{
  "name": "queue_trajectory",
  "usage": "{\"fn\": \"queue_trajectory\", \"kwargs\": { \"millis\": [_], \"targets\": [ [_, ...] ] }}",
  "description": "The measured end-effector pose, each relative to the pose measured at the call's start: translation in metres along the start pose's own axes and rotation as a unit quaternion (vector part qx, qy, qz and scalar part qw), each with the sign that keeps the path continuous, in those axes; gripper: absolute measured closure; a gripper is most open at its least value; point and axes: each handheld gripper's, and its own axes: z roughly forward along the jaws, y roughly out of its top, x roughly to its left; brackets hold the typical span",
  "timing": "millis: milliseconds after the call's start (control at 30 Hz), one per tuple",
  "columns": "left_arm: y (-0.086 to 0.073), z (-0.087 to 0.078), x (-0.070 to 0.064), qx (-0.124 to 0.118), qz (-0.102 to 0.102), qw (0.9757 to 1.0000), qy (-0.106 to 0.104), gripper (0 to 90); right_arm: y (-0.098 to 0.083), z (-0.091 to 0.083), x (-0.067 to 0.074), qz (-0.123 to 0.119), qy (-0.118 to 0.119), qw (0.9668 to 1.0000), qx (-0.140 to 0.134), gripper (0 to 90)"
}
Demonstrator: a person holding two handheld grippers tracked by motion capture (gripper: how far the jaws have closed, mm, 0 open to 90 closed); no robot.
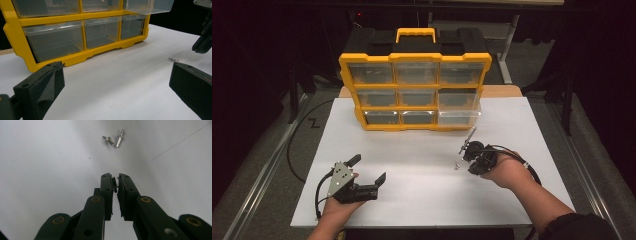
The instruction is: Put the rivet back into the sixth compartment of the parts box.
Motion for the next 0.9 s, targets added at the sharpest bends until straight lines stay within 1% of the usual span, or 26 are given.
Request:
{"fn": "queue_trajectory", "kwargs": {
  "millis": [233, 367, 733, 900],
  "targets": [
    [0.000, 0.000, 0.000, 0.002, 0.004, 1.0000, 0.001, 0.8, -0.003, -0.010, -0.003, 0.004, 0.002, 1.0000, -0.001, 84.8],
    [0.000, 0.000, 0.000, 0.003, 0.004, 1.0000, 0.002, 0.9, -0.005, -0.016, -0.005, 0.007, 0.006, 0.9999, -0.007, 84.6],
    [0.000, 0.000, 0.000, -0.001, 0.002, 1.0000, 0.003, 1.0, -0.005, -0.032, -0.011, 0.010, 0.008, 0.9999, -0.008, 84.7],
    [0.000, -0.001, 0.000, -0.001, 0.002, 1.0000, 0.003, 1.0, -0.004, -0.042, -0.015, 0.018, 0.011, 0.9996, -0.017, 84.7]
  ]
}}
